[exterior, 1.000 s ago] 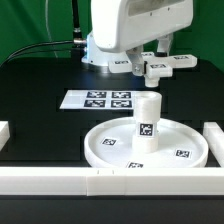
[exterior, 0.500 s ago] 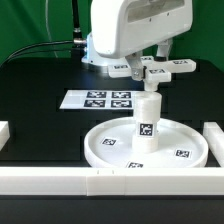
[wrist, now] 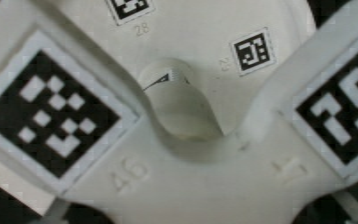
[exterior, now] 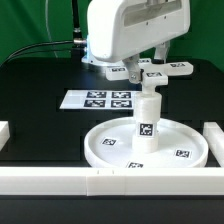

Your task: Assemble round table

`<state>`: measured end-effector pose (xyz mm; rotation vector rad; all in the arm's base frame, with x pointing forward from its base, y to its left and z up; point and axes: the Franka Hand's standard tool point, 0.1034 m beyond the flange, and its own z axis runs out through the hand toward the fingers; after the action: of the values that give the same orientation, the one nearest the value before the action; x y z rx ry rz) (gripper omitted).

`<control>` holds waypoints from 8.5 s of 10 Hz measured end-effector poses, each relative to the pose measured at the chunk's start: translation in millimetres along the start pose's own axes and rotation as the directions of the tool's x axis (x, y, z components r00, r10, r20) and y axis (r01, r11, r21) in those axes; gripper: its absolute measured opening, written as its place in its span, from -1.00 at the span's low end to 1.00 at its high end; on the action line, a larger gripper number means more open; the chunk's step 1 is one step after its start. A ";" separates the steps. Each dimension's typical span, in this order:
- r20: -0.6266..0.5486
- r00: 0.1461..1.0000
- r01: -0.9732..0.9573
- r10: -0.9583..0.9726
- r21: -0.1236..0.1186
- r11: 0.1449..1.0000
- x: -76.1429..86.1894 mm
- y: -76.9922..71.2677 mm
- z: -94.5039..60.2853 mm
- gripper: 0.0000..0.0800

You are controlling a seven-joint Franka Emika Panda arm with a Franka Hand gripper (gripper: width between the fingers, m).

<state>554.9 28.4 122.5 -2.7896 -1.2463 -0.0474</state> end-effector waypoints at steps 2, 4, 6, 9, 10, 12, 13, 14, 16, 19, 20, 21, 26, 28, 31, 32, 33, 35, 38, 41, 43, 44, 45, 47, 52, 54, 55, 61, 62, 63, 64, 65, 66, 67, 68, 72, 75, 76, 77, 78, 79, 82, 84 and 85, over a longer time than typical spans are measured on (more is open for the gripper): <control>0.000 1.000 0.000 0.000 0.001 1.000 0.4 0.4 1.1 0.12; 0.000 1.000 0.000 0.000 0.001 1.000 0.6 0.7 1.1 0.12; 0.000 1.000 -0.001 0.001 0.001 1.000 0.6 0.7 1.1 0.12; -0.003 1.000 0.000 0.000 -0.001 1.000 1.6 1.9 1.0 0.12; -0.003 1.000 0.000 0.000 -0.001 1.000 1.6 1.9 1.0 0.12; -0.003 1.000 0.011 -0.011 -0.002 1.000 1.3 2.7 0.8 0.12; -0.004 1.000 0.021 -0.021 -0.002 1.000 1.5 3.5 0.7 0.12; -0.005 1.000 0.029 -0.029 -0.002 1.000 2.5 4.1 1.0 0.12; -0.002 0.999 0.050 -0.050 0.003 0.999 1.8 4.1 4.7 0.12; 0.006 0.997 0.073 -0.073 0.016 0.997 -1.9 3.6 14.3 0.12; 0.007 0.997 0.073 -0.073 0.018 0.997 -3.0 2.6 16.7 0.12; 0.011 0.997 0.073 -0.074 0.025 0.997 -4.6 0.9 20.8 0.12; -0.003 0.997 0.079 -0.079 0.005 0.997 -2.9 3.1 24.1 0.12; -0.003 0.997 0.079 -0.079 0.005 0.997 -2.9 3.1 24.1 0.12; -0.003 0.997 0.079 -0.079 0.005 0.997 -2.9 3.1 24.1 0.12; -0.003 0.998 0.070 -0.070 0.005 0.998 -2.8 3.1 24.1 0.12; -0.003 0.998 0.055 -0.055 0.005 0.998 -2.9 3.2 24.1 0.12; -0.003 1.000 0.020 -0.020 0.005 1.000 -2.8 3.2 24.1 0.12; -0.017 0.944 -0.329 0.329 0.012 0.944 -2.4 2.7 24.8 0.12; -0.022 0.797 -0.603 0.604 0.028 0.797 0.1 0.1 25.5 0.12; -0.022 0.654 -0.755 0.756 0.047 0.654 3.1 -2.4 25.9 0.12; -0.017 0.567 -0.821 0.823 0.064 0.567 4.2 -3.4 26.0 0.12; -0.015 0.503 -0.862 0.864 0.074 0.502 5.2 -3.6 25.9 0.12; -0.028 0.368 -0.926 0.930 0.083 0.369 7.3 -2.2 25.9 0.12; -0.001 0.103 -0.990 0.995 0.098 0.103 7.5 -1.8 25.6 0.12; 0.025 -0.155 -0.980 0.988 0.125 -0.157 6.2 -1.9 25.7 0.12; 0.034 -0.262 -0.955 0.964 0.134 -0.264 5.3 -2.7 25.7 0.12; 0.121 -0.684 -0.700 0.720 0.167 -0.694 7.0 0.5 25.2 0.12; 0.130 -0.718 -0.665 0.683 0.161 -0.729 7.1 0.5 25.1 0.12; 0.147 -0.773 -0.599 0.617 0.150 -0.786 7.2 0.8 25.0 0.12; 0.163 -0.807 -0.550 0.568 0.143 -0.823 7.2 1.0 24.9 0.12; 0.169 -0.821 -0.528 0.545 0.139 -0.838 7.2 1.1 24.8 0.12; 0.187 -0.863 -0.454 0.470 0.126 -0.882 7.3 1.2 24.8 0.12; 0.194 -0.890 -0.397 0.413 0.116 -0.910 7.7 1.3 24.7 0.12; 0.202 -0.918 -0.327 0.341 0.101 -0.940 7.7 2.7 23.8 0.12; 0.216 -0.917 -0.321 0.335 0.098 -0.942 10.0 1.0 23.1 0.51; 0.229 -0.884 -0.390 0.408 0.120 -0.913 16.4 0.1 -1.4 0.62; 0.225 -0.876 -0.408 0.426 0.122 -0.905 15.5 -0.6 1.9 0.62; 0.221 -0.865 -0.432 0.450 0.126 -0.893 15.6 -1.2 2.7 0.62; 0.219 -0.858 -0.447 0.465 0.129 -0.885 15.9 -1.5 2.7 0.62; 0.206 -0.816 -0.520 0.540 0.145 -0.842 15.6 -1.7 3.1 0.62; 0.156 -0.536 -0.811 0.830 0.180 -0.557 20.6 -4.1 0.9 0.62; 0.109 -0.262 -0.941 0.959 0.191 -0.279 26.5 -1.3 0.1 0.62; 0.094 -0.185 -0.959 0.978 0.199 -0.201 26.0 -1.4 0.5 0.62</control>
Offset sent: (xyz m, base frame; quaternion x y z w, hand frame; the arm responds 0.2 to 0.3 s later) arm 0.0018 0.0005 -0.0054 0.0068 0.0036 -0.0005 1.0000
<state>571.2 48.6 123.7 -2.5375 1.2774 0.0598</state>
